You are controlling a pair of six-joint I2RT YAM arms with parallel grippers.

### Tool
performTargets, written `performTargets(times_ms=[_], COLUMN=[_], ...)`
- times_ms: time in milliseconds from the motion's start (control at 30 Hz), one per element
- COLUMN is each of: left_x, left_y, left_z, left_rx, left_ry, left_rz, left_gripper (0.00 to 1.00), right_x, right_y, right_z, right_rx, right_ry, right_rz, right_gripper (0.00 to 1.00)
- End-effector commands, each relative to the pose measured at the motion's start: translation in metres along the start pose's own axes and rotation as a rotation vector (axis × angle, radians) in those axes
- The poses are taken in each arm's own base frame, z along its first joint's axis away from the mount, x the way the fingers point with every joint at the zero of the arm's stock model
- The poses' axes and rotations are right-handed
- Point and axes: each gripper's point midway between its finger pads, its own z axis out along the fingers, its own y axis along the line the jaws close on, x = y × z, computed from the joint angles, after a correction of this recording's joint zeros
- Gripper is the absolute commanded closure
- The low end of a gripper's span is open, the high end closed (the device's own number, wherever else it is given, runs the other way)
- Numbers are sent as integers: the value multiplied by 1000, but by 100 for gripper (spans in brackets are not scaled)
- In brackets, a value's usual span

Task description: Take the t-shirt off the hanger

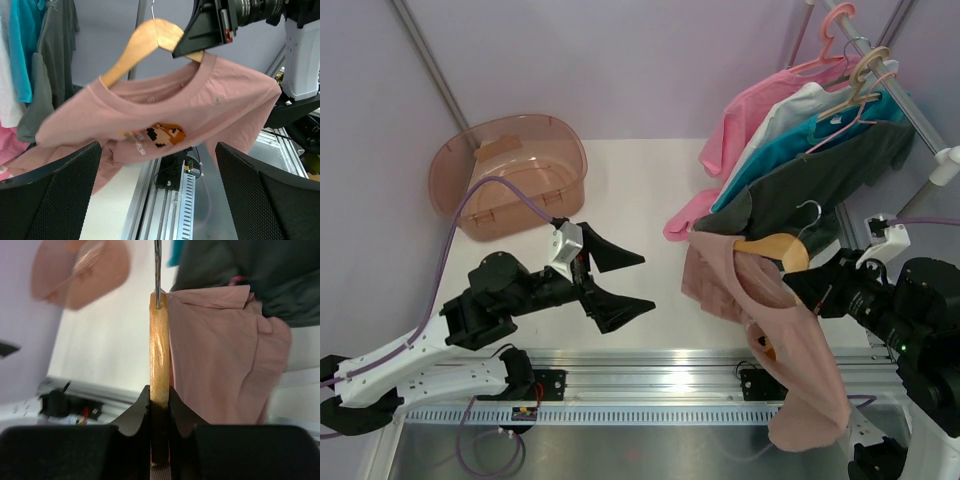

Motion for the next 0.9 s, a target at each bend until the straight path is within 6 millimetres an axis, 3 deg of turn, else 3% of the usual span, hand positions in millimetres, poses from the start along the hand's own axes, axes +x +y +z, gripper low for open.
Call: performTargets(times_ms=[0,200,400,467,633,700,867], left_x=[-9,-14,-32,-50,-55,-63,-53], left_y=[-5,-14,-28,-29,-17,-21,-31], left_z=[-6,-2,3,3,7,9,34], left_rx=[6,50,96,79,2,20,108], left_ry=[13,67,111,93,145,140,235], left_rz=[30,65,74,91,106,112,85], left_gripper=[1,1,1,1,1,1,1], right_x=[8,5,7,10,9,7,10], right_y=[54,96,119,118,125,126,131], right_z=[-2,-17,-15,-5,-7,-5,-4], right_rx=[-317,-585,-818,-850,-956,-958,-1062], right_ry=[78,80,101,108,90,69,83], right_rz=[-9,-28,-106,-122,-241,-254,-275], right_gripper=[100,100,100,100,100,100,100])
